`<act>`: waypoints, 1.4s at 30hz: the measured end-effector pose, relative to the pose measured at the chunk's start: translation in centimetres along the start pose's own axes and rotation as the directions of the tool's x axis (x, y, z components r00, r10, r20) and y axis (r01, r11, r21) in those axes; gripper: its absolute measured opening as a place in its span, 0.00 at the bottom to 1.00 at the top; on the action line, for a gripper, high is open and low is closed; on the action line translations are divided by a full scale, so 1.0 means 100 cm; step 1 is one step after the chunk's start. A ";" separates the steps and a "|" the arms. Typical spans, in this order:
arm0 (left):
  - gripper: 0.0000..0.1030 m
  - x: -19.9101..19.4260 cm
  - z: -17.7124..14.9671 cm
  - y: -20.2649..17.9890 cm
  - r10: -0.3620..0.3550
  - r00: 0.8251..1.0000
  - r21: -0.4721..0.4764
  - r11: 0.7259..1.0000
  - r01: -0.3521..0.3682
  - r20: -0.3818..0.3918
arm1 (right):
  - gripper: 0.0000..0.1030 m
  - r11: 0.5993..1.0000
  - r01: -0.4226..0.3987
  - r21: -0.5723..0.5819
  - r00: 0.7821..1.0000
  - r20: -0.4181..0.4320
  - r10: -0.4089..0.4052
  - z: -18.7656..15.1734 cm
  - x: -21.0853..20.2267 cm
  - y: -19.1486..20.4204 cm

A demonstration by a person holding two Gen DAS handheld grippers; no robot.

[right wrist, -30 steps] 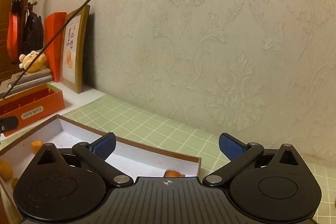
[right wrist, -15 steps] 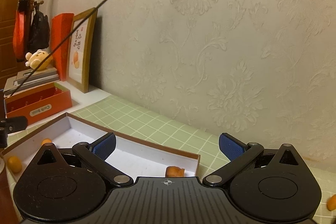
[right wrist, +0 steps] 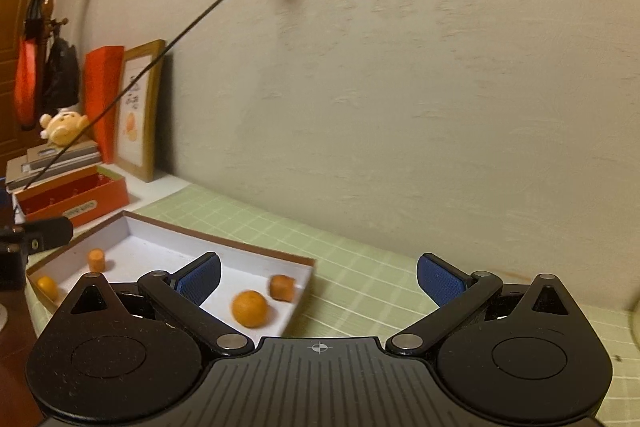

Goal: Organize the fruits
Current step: 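Move both open tools back over the remaining fruit on the table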

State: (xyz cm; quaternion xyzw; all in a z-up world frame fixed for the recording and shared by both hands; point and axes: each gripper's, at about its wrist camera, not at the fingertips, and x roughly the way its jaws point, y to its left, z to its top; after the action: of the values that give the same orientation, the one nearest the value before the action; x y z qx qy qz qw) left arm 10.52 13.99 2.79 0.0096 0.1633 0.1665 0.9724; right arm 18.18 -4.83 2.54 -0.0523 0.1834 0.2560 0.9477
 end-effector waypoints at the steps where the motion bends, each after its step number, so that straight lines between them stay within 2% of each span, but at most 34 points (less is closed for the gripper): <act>1: 0.94 0.000 0.000 -0.006 -0.009 1.000 0.011 1.000 0.009 -0.001 | 1.00 1.000 0.009 -0.002 1.000 0.001 -0.009 -0.001 -0.005 -0.004; 10: 0.94 0.005 -0.002 -0.044 -0.084 0.996 0.020 0.996 0.085 -0.010 | 1.00 0.991 0.129 -0.035 0.992 -0.003 -0.129 -0.017 -0.046 -0.042; 20: 0.94 0.005 -0.006 -0.100 -0.186 0.982 0.081 0.979 0.186 -0.014 | 1.00 0.971 0.239 -0.013 0.970 -0.037 -0.240 -0.036 -0.075 -0.097; 33: 0.94 0.021 -0.022 -0.145 -0.241 0.969 0.119 0.962 0.246 -0.054 | 1.00 0.958 0.285 -0.016 0.950 -0.129 -0.284 -0.064 -0.063 -0.126; 42: 0.94 0.031 -0.026 -0.154 -0.247 0.966 0.128 0.959 0.255 -0.074 | 1.00 0.958 0.287 -0.011 0.939 -0.193 -0.284 -0.079 -0.040 -0.137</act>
State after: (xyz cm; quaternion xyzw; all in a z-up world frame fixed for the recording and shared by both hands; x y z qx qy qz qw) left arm 17.40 0.42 -1.83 0.0503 0.2020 0.0305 0.9776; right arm 19.35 -20.07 -3.20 -0.0945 0.2669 0.1079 0.9530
